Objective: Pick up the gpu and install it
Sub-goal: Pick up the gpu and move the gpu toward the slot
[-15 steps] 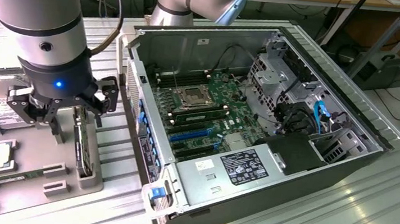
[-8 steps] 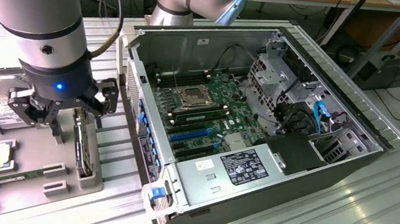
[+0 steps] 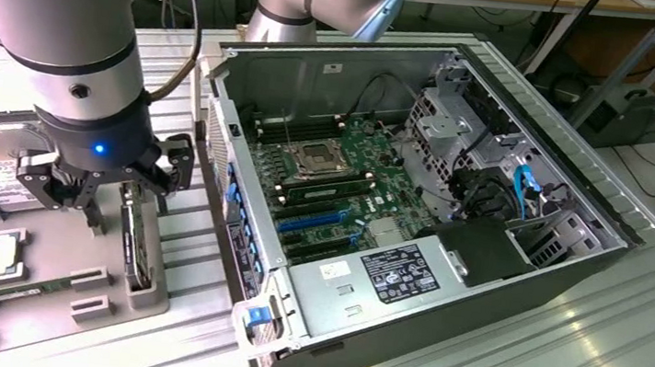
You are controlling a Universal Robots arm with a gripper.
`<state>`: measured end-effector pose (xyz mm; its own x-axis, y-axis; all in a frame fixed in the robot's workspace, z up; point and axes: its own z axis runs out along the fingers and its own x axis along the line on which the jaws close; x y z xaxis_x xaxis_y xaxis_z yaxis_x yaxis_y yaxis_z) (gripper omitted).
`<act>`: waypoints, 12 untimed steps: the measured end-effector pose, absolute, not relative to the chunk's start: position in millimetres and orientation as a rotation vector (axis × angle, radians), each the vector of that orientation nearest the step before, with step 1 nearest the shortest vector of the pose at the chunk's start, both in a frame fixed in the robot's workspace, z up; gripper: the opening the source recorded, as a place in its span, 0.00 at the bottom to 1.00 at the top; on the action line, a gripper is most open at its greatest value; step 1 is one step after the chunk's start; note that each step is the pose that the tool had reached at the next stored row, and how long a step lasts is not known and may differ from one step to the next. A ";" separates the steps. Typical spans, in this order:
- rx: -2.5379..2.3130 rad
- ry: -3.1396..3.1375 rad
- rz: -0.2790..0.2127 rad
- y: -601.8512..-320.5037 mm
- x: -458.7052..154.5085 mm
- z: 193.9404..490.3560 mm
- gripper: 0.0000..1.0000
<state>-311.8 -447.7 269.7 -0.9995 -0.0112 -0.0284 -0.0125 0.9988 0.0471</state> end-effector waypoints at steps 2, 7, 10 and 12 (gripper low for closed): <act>-0.018 3.113 0.074 -447.7 -311.8 268.5 0.72; -0.018 3.113 0.074 -447.7 -311.8 265.2 0.72; -0.018 3.113 0.074 -447.7 -311.8 263.3 0.72; -0.018 3.113 0.074 -447.7 -311.8 261.2 0.72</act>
